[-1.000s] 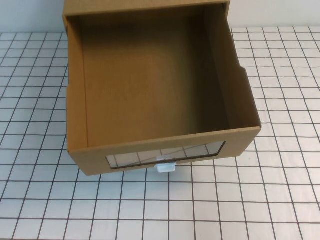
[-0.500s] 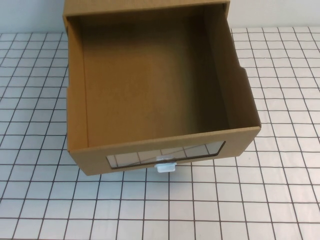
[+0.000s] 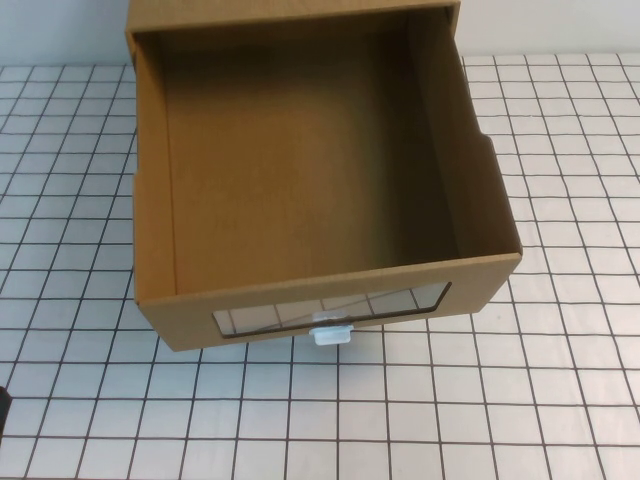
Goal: Open the shoe box
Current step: 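Pull the top drawer of the cardboard box fully open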
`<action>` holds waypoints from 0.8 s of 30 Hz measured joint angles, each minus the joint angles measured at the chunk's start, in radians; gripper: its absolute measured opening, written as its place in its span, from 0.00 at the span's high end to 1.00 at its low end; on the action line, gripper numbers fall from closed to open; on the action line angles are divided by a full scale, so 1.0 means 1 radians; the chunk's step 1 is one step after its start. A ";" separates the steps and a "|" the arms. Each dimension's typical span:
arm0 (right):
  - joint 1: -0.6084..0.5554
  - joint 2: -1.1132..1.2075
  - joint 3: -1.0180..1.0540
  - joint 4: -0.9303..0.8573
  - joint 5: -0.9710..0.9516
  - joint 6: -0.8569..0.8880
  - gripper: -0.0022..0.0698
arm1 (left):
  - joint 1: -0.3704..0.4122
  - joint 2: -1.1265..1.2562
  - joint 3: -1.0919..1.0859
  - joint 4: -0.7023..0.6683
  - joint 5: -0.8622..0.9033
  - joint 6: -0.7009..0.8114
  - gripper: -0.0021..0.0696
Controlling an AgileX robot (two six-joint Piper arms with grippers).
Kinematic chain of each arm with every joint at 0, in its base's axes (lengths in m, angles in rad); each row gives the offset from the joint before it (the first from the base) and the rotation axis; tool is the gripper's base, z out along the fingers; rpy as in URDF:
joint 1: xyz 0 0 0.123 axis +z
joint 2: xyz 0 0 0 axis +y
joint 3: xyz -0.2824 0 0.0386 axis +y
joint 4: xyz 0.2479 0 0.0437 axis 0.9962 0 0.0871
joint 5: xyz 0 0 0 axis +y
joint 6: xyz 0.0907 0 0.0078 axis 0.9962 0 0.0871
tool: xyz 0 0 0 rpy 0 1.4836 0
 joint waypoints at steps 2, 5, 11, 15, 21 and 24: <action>0.000 0.000 0.000 0.000 0.000 0.001 0.99 | 0.000 0.000 0.000 0.000 0.000 0.000 0.97; 0.000 0.000 0.000 -0.002 0.002 0.001 0.99 | 0.000 0.000 0.000 0.000 0.000 0.000 0.97; -0.025 -0.005 0.039 -0.055 -0.102 0.001 0.99 | 0.000 0.000 0.000 0.000 0.000 0.000 0.97; -0.166 -0.051 0.177 -0.062 -0.391 0.001 0.99 | 0.000 0.000 0.000 0.000 0.000 0.000 0.97; -0.409 -0.231 0.495 -0.020 -0.726 0.001 0.99 | 0.000 0.000 0.000 0.000 0.000 0.000 0.97; -0.450 -0.358 0.602 -0.016 -0.779 0.004 0.99 | 0.000 0.000 0.000 0.000 0.000 0.000 0.97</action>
